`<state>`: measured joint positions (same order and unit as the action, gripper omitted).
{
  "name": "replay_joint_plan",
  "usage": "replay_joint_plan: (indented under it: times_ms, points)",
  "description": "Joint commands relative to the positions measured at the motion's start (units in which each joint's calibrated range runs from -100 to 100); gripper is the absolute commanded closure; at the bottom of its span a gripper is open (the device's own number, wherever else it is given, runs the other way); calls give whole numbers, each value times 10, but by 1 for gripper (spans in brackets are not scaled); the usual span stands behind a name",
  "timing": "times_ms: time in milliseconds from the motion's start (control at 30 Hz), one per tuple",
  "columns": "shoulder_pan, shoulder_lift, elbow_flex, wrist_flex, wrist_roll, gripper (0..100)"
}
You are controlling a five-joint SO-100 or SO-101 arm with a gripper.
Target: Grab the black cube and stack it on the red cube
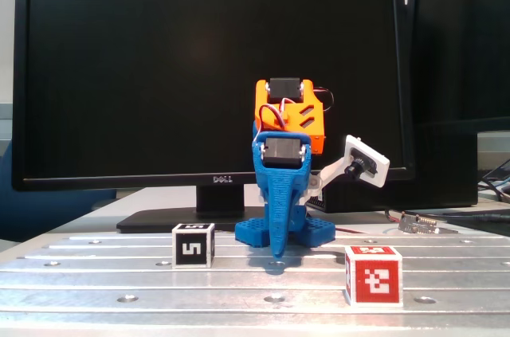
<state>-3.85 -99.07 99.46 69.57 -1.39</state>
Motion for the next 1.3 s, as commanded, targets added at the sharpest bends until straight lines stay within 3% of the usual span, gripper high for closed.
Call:
replay_joint_plan:
  times_ms: [0,267,1267]
  points:
    - [3,0,1,-6,-1,99]
    - [3,0,1,-52,-2,99]
    - [20,8,-23,-67,-1,99]
